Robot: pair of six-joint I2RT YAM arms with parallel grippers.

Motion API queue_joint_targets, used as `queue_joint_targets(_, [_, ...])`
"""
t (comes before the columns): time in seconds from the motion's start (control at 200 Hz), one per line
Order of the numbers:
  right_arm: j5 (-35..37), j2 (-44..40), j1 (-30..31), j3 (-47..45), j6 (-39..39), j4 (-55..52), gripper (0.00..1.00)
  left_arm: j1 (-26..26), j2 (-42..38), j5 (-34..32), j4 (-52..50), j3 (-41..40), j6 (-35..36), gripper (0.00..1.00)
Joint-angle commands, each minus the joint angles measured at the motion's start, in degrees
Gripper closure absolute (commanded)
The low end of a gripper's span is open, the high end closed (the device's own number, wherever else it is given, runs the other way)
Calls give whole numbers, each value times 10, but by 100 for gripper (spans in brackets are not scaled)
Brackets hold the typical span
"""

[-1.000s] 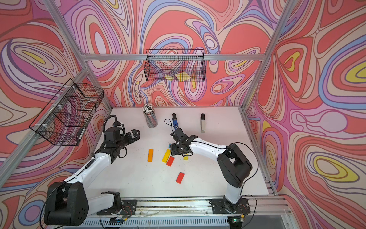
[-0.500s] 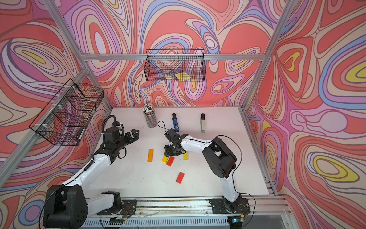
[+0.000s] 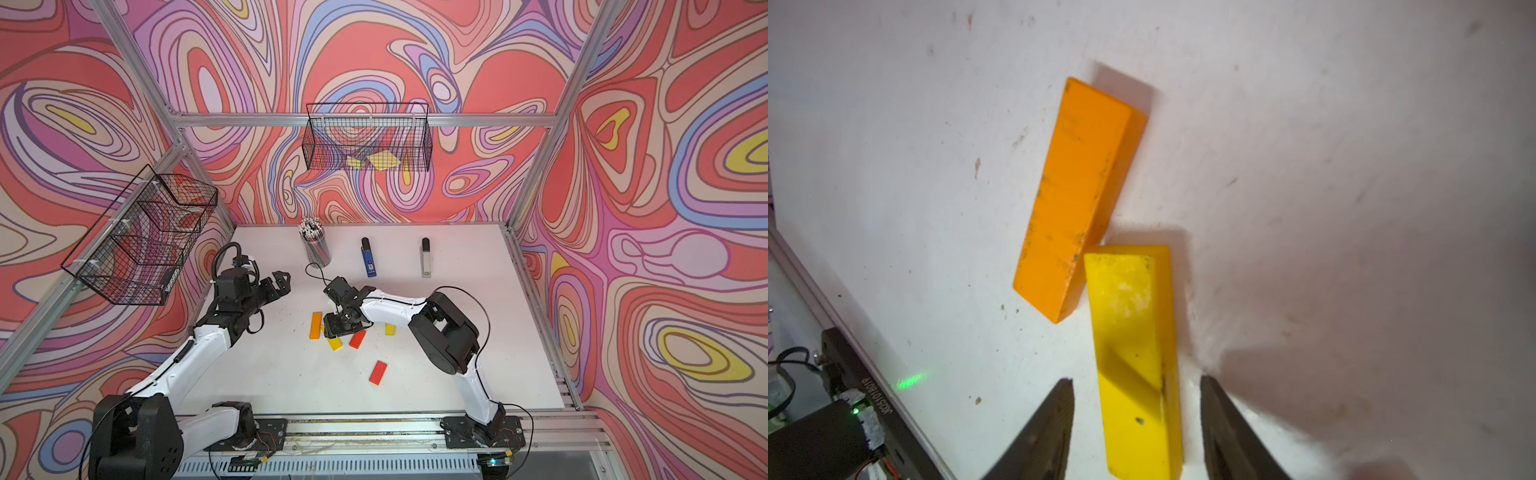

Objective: Assemble the letter p with building blocks
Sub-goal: Adjust the building block at the center of the board.

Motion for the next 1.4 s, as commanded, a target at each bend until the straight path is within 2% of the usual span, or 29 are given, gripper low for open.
queue_joint_targets(0.0, [43, -56, -13, -31, -7, -22, 41, 2, 2, 2, 0, -5, -3, 1])
queue_joint_targets(0.17, [54, -89, -26, -71, -9, -32, 37, 2, 8, 10, 9, -5, -10, 1])
queue_joint_targets(0.391, [32, -100, -27, -112, -3, -29, 36, 2, 12, 14, 13, -5, -14, 1])
queue_joint_targets(0.671, [25, -91, -27, -111, -9, -36, 36, 2, 15, 17, 16, -5, -18, 1])
queue_joint_targets(0.791, [67, -130, -28, -128, 0, -25, 36, 3, 13, 16, 13, -4, -16, 1])
queue_joint_targets(0.921, [96, -141, -34, -115, -15, -60, 35, 3, 15, 13, 17, -6, -15, 1])
queue_joint_targets(1.177, [60, -109, -33, -128, -11, -36, 34, 2, 25, 19, 23, -4, -19, 1])
queue_joint_targets(1.392, [11, -77, -31, -101, -9, -17, 35, 2, 20, 13, 16, -2, -13, 1])
